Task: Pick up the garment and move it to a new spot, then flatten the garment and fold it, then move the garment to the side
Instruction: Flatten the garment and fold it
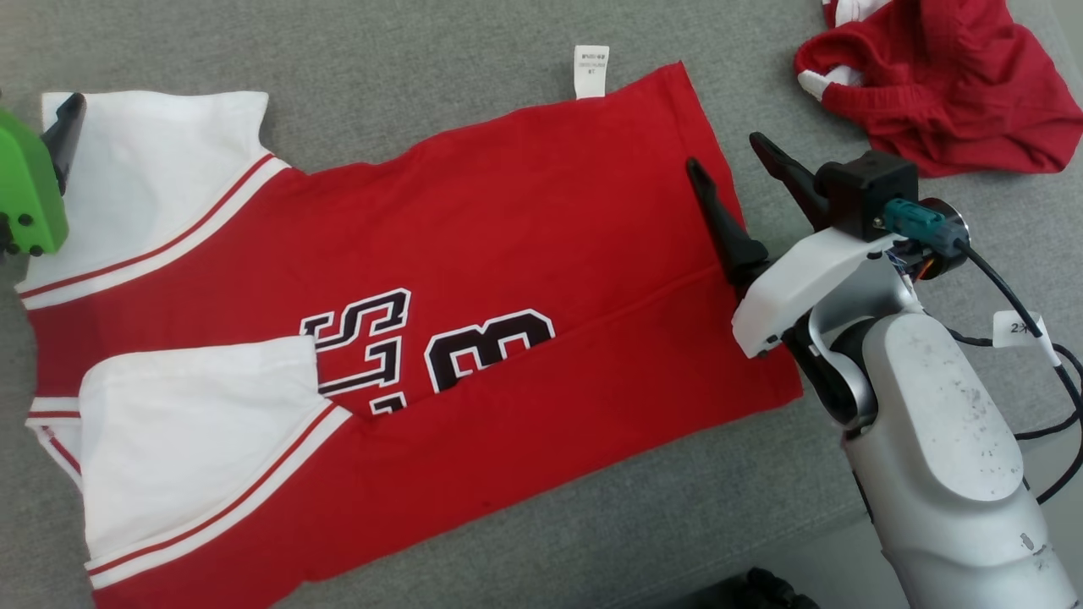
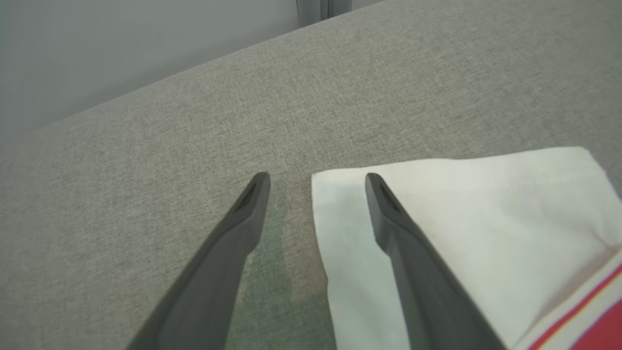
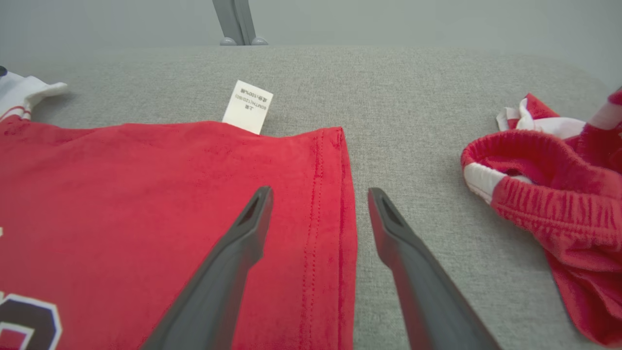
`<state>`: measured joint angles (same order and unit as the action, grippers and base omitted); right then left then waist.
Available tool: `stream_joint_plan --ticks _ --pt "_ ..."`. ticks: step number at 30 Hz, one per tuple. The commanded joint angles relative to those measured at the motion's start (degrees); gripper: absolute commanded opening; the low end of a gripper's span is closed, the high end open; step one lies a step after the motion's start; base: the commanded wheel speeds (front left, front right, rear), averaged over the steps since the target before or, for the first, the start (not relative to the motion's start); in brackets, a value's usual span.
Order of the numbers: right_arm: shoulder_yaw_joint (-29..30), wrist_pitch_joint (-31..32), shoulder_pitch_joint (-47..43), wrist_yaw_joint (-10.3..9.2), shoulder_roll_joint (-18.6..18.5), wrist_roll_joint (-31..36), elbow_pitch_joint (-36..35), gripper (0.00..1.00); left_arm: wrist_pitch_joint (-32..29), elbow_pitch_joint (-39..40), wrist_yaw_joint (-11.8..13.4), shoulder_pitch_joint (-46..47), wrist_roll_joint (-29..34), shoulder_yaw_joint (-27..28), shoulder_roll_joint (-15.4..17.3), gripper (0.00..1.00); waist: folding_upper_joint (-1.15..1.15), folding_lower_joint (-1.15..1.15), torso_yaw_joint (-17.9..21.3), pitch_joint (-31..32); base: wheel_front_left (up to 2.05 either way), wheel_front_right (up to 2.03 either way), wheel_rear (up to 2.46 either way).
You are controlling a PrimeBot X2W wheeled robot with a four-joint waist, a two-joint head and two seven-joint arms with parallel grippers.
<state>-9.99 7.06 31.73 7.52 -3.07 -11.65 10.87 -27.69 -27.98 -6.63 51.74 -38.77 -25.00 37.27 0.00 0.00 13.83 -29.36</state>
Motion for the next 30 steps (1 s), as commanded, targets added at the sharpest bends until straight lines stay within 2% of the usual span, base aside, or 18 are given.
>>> stream_joint_plan --ticks 1,9,10,11,12,13,17,24,30 --pt "-0.2 -0.6 0.9 -0.07 -0.1 -0.4 0.4 1.0 -0.4 -0.7 -0.2 1.0 -0.3 0.1 0.8 1.0 0.0 0.0 2.2 -2.4 0.0 0.0 0.0" --pt "-0.5 -1.5 2.2 -0.07 0.0 -1.1 1.9 1.0 -2.9 -1.7 -0.3 0.2 -2.3 -0.5 0.3 1.0 0.0 0.0 2.1 -2.8 0.0 0.0 0.0" --pt "-0.4 -1.6 2.2 -0.07 -0.1 -1.1 2.0 1.0 -3.4 -1.3 -0.4 0.1 -2.6 -0.9 0.1 0.76 0.0 0.0 2.0 -2.7 0.0 0.0 0.0" --pt "-0.3 -1.5 2.3 -0.07 -0.2 -1.1 2.1 1.0 -3.8 -1.1 -0.5 0.0 -2.9 -1.1 0.0 0.44 0.0 0.0 1.9 -2.6 0.0 0.0 0.0" --pt "-0.3 -1.4 2.4 -0.07 -0.3 -1.0 2.1 1.0 -4.4 -0.7 -0.6 -0.2 -3.1 -1.4 -0.2 0.26 0.0 0.0 1.7 -2.5 0.0 0.0 0.0" --pt "-0.2 -1.3 2.6 -0.07 -0.4 -0.9 2.1 1.0 -4.8 -0.2 -0.5 -0.3 -3.3 -1.7 -0.3 0.0 0.0 0.0 1.6 -2.4 0.0 0.0 0.0" --pt "-0.4 -1.0 3.3 -0.07 -0.6 -0.8 1.9 1.0 -4.8 1.6 -0.6 -0.4 -3.1 -2.4 0.2 0.0 0.0 0.0 0.9 -2.1 0.0 0.0 0.0" --pt "-1.3 0.8 6.6 -0.07 -2.2 0.0 3.7 1.0 1.7 3.7 -0.7 0.7 -1.3 -2.5 -0.7 0.0 0.0 0.0 -1.1 -1.1 0.0 0.0 0.0" --pt "-1.7 4.9 12.5 -0.07 -4.7 0.0 8.3 1.0 6.9 5.8 -0.7 1.2 -1.5 -3.1 -2.5 0.0 0.0 0.0 -4.2 0.1 0.0 0.0 0.0"
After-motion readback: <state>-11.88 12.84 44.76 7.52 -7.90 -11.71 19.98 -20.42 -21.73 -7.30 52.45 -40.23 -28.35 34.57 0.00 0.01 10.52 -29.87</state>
